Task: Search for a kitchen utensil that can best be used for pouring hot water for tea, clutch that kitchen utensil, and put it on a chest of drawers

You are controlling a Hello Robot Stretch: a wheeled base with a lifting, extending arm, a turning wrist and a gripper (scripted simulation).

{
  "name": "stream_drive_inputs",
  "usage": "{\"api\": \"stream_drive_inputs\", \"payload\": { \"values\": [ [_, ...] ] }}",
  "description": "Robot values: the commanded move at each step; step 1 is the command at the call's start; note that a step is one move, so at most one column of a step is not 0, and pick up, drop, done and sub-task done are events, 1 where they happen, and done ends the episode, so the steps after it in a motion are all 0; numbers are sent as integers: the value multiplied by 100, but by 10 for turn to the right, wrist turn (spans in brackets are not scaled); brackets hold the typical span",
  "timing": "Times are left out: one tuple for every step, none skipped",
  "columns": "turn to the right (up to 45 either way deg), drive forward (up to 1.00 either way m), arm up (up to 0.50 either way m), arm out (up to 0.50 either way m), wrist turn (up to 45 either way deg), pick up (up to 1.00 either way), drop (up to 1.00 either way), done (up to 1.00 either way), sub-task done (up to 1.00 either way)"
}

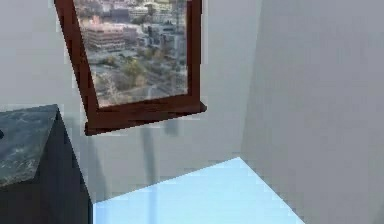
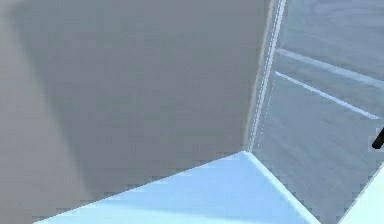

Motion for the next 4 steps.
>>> {"api": "stream_drive_inputs", "payload": {
  "values": [
    [0,35,0,0,0,0,0,0,0],
    [-450,0,0,0,0,0,0,0,0],
    [-450,0,0,0,0,0,0,0,0],
    [-450,0,0,0,0,0,0,0,0]
  ]
}}
